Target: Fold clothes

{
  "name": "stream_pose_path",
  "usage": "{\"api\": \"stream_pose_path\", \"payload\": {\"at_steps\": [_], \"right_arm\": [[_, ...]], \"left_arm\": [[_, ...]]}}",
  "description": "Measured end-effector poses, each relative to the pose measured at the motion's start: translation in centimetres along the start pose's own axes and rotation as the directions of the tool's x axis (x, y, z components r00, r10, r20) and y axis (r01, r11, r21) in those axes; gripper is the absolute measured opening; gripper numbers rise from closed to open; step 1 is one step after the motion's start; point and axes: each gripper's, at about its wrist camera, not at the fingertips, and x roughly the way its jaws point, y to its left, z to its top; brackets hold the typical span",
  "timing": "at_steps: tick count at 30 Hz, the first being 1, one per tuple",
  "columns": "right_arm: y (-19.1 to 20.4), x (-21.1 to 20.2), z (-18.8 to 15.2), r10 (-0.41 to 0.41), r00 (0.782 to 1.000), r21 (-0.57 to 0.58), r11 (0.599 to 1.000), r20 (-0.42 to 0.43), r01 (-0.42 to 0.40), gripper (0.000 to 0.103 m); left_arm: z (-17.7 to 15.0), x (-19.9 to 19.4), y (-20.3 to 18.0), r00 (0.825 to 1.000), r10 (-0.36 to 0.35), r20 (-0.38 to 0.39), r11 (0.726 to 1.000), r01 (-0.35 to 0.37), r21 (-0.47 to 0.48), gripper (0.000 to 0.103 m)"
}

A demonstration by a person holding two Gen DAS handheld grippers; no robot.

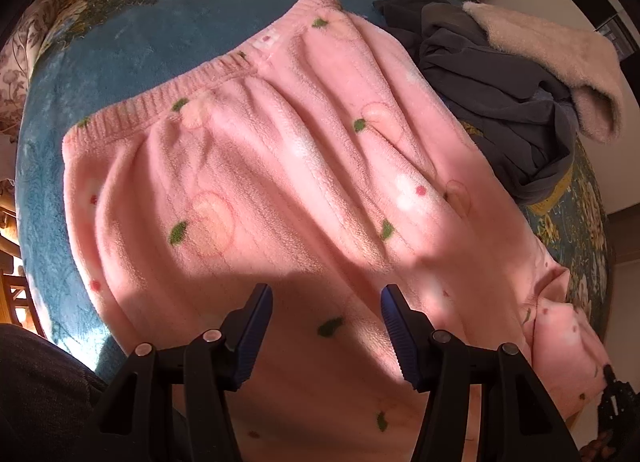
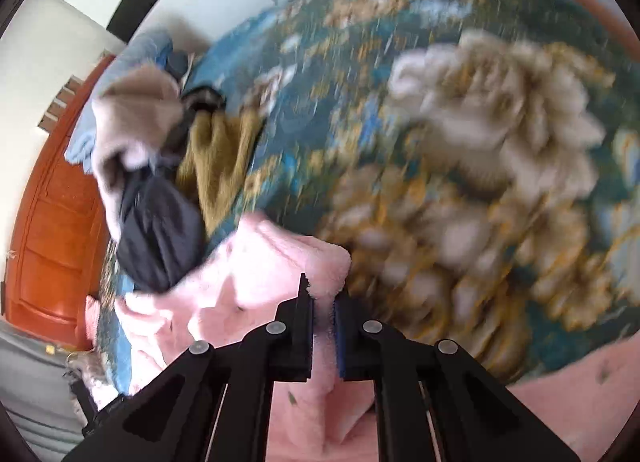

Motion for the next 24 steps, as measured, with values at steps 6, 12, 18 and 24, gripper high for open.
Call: {"api": "stream_pose_path", "payload": {"at_steps": [6, 12, 18, 24], "right_arm": [[-7.6, -6.5, 6.5, -0.292, 0.926, 0.047, 0.956, 0.238, 0.289, 0.008], [-15.8, -3.0, 7.2, -0.472, 0.875, 0.133, 0.879, 0.109, 0.458, 0.008], [-19.2, 0.6, 4.3, -0.505, 0.863, 0.203, 0.844, -0.008, 0.496, 0.009], [-18.8, -2.7, 4.0, -0.476, 0.878, 0.248, 0.857, 0.046, 0.452, 0.026]], "left_arm": [[0.3, 0.3, 0.1, 1.0, 0.0, -0.003, 1.0, 0.0, -0.027, 0.06], [0.5, 0.6, -0.2, 1.0, 0.02, -0.013, 0.999, -0.02, -0.027, 0.06], [0.9, -0.1, 0.5, 1.0, 0.006, 0.002, 0.999, -0.006, -0.049, 0.06], [1.5, -1.4, 2.2, 0.999, -0.029, 0.031, 0.995, 0.032, -0.09, 0.06]]}}
